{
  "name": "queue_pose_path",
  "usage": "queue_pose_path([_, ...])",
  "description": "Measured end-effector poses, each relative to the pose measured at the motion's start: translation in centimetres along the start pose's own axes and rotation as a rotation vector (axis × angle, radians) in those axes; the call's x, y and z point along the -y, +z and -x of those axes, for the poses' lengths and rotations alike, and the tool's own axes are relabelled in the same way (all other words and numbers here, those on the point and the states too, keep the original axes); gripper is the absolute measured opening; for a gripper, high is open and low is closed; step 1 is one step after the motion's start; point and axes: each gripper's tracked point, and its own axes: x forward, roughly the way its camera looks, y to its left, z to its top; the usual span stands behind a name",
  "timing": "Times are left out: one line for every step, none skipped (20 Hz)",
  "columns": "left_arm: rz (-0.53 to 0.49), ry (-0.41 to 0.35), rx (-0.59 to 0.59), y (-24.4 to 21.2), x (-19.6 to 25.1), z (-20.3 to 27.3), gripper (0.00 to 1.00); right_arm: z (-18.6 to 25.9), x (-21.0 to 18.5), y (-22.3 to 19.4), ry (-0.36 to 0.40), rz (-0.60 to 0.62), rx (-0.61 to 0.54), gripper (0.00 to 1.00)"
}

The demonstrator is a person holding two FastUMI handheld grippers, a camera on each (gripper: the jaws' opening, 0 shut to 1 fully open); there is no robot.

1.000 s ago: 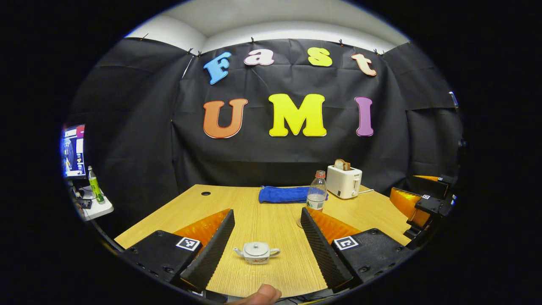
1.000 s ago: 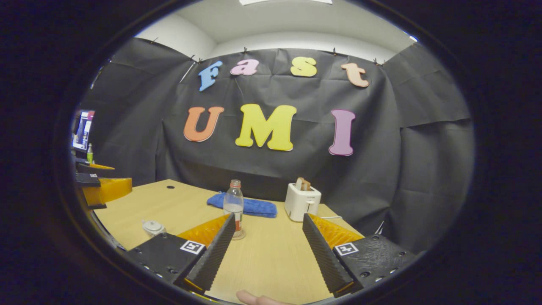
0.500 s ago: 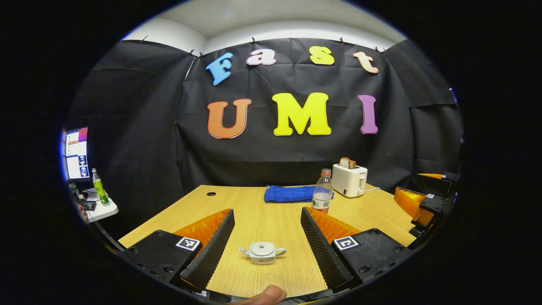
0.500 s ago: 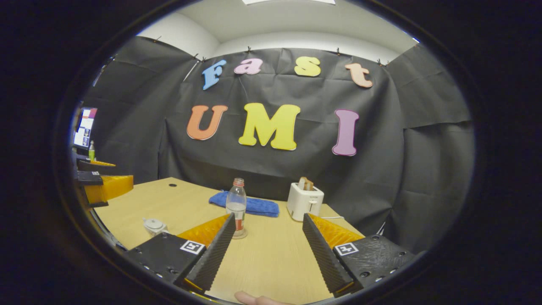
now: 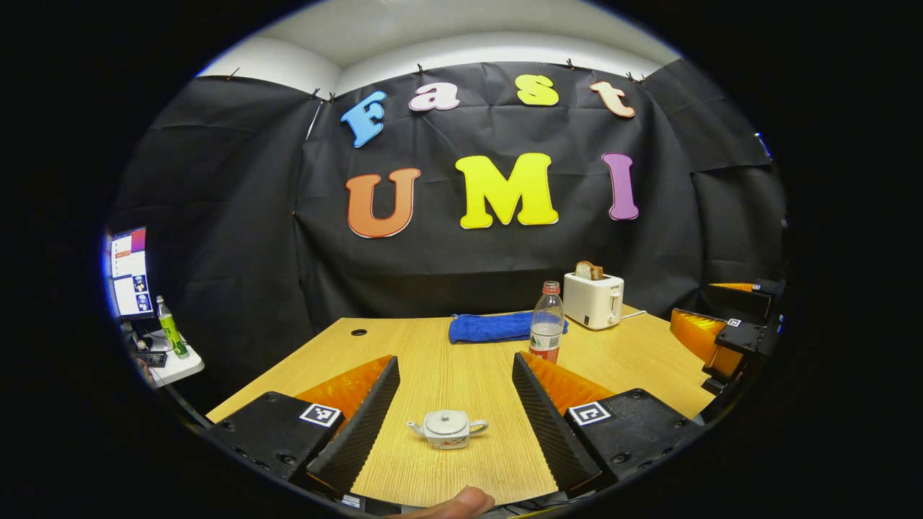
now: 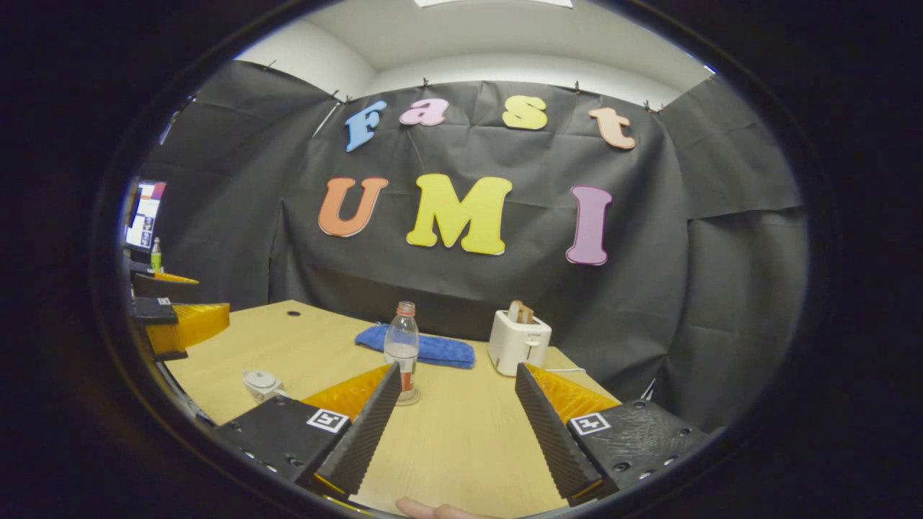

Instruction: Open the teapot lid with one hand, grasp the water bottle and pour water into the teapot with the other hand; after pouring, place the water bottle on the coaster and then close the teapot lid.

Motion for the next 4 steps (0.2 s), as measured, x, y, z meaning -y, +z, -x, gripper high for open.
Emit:
queue_pose_path([-0.003, 0.000, 0.001, 0.05, 0.05, -0.01, 0.99, -0.12, 0.01, -0.03, 0.000, -0.001, -0.001, 0.99])
queue_pose_path([-0.005, 0.002, 0.001, 0.10, 0.08, 0.02, 0.99, -0.11, 0.00, -0.10, 0.000, 0.000, -0.002, 0.99])
queue_pose_path([-0.005, 0.004, 0.002, 0.06, 0.00, -0.02, 0.99, -0.04, 0.04, -0.04, -0.001, 0.001, -0.003, 0.99])
queue_pose_path([-0.007, 0.003, 0.001, 0.01, 0.03, -0.05, 0.99, -0.04, 0.08, -0.12, -0.001, 0.001, -0.003, 0.99])
